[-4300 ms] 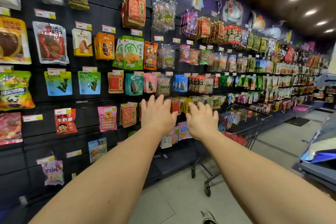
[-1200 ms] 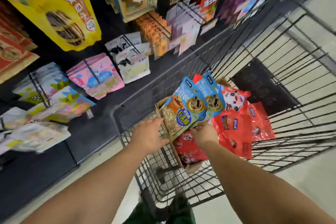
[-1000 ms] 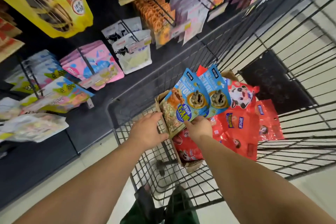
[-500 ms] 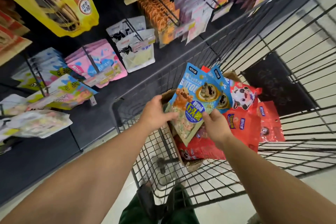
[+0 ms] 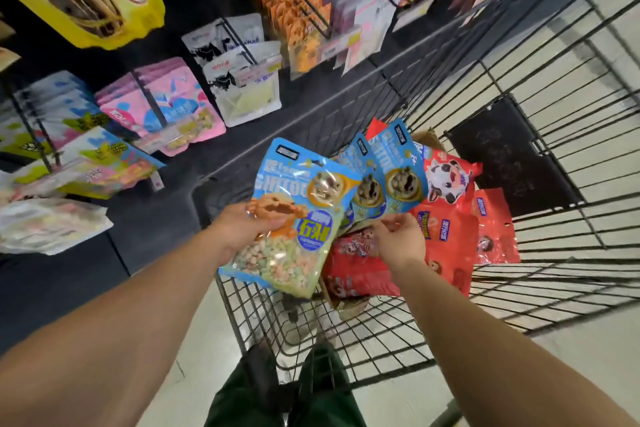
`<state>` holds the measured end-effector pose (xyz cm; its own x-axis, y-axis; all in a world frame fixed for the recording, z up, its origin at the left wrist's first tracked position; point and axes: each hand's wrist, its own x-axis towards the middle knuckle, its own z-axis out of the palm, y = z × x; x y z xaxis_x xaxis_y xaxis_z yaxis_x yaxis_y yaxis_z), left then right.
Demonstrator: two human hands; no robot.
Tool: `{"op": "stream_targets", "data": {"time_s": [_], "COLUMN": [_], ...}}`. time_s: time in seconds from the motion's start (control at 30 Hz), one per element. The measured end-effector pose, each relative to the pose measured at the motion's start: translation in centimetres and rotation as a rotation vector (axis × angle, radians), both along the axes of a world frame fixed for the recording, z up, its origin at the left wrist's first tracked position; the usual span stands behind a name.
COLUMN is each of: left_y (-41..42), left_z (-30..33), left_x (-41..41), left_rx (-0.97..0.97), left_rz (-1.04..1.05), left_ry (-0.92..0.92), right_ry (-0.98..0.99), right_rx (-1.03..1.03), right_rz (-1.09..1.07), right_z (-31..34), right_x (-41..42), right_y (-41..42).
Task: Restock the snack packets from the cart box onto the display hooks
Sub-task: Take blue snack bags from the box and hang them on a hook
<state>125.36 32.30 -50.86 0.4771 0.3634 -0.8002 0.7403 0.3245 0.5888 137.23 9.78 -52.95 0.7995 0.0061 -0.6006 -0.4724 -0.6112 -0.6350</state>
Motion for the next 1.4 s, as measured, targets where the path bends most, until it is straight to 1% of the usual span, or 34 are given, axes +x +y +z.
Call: {"op": "stream_targets", "data": {"time_s": [0.03,0.07,0.13,0.27,0.4,0.5,0.6,0.7,0.8,0.9,0.93,1.03,1.13,1.17,1.23,1.33,1.4], "left_y": [0.1,0.1,0.0,-0.2,-0.3,-0.6,-0.8,-1.3,-1.2,-0.3,0.2,1.8,3.4,3.7,4.3,4.4,4.0], "left_z": [-0.1,-0.3,-0.4,-0.4,-0.4,0.6,2.1,4.7,7.8,10.9,11.8,14.8,17.4,18.2,19.3,20.2,20.3], "left_x": [-0.1,0.0,0.3,0.8,0.6,0.5,0.4,0.0,-1.2,-3.8,-5.0,-10.4,-18.1,-21.1,-28.0,-39.8,-48.5], "left_rx": [0.018,0.03,0.068,0.144,0.191,0.187,0.177,0.174,0.164,0.168,0.189,0.243,0.278,0.269,0.266,0.319,0.36], "left_rz": [0.022,0.041,0.064,0.139,0.184,0.235,0.279,0.328,0.421,0.514,0.549,0.675,0.827,0.889,0.998,1.158,1.264], "left_ry": [0.011,0.017,0.005,-0.008,-0.005,-0.009,-0.02,-0.083,-0.158,-0.205,-0.219,-0.244,-0.285,-0.32,-0.371,-0.371,-0.354], "right_ry": [-0.027,-0.025,0.021,0.021,0.15,0.202,0.158,0.111,0.016,-0.03,-0.039,-0.066,-0.06,-0.051,-0.096,-0.168,-0.094], "right_rx": [-0.064,-0.076,-0.033,-0.05,-0.074,0.055,0.191,0.335,0.305,0.288,0.309,0.337,0.386,0.408,0.447,0.466,0.518], "right_rz": [-0.028,-0.042,-0.04,0.08,0.073,-0.052,-0.004,0.022,0.113,0.236,0.254,0.42,0.567,0.617,0.722,0.897,0.986], "right_z": [-0.1,-0.1,-0.5,-1.5,-2.6,-2.1,1.3,5.8,9.0,12.6,13.5,16.3,19.3,20.6,22.3,23.2,23.0], "right_x": [0.2,0.4,0.7,1.3,2.2,2.3,2.2,3.0,4.3,3.8,3.2,-0.5,-6.7,-9.4,-15.3,-26.1,-34.4], "right_y": [0.2,0.5,1.2,3.1,4.5,3.8,2.7,2.3,2.9,4.6,5.5,9.9,15.0,16.8,20.0,24.5,27.1]}}
